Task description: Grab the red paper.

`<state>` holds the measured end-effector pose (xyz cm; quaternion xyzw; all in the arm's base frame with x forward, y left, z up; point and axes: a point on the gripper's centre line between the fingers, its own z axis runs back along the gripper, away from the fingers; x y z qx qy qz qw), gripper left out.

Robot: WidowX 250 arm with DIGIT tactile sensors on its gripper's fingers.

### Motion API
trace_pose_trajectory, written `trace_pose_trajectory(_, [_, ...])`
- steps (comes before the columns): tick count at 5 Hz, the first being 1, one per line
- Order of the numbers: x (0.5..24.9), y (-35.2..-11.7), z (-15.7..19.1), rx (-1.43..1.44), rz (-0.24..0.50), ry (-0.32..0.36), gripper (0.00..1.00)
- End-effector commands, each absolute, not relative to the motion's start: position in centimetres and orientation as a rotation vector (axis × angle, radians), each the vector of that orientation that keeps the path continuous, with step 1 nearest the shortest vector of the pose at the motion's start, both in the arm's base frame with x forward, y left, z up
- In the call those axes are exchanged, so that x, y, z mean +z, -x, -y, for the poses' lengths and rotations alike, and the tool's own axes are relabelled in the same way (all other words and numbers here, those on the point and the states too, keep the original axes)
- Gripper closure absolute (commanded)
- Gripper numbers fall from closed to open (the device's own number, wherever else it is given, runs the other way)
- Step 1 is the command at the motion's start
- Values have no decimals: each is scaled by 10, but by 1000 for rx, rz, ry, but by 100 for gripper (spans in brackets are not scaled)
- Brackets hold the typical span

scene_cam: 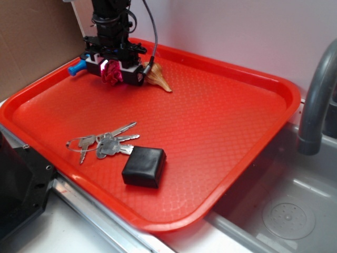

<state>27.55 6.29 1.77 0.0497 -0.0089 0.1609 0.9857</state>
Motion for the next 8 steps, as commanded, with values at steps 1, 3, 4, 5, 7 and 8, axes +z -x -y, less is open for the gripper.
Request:
trace_pose_trajectory(1, [73, -269, -36, 204, 123, -60, 100])
trace_pose_trajectory(3, [174, -222, -2, 185, 200, 43, 100])
trace_pose_trajectory(4, [223, -209, 12, 142, 220, 57, 100])
trace_pose_trajectory(5, [232, -191, 10, 134, 208, 67, 100])
trace_pose_trajectory(7, [195, -186, -4, 132, 191, 48, 0])
trace_pose_trajectory(8, [154, -209, 4, 72, 169, 71, 0])
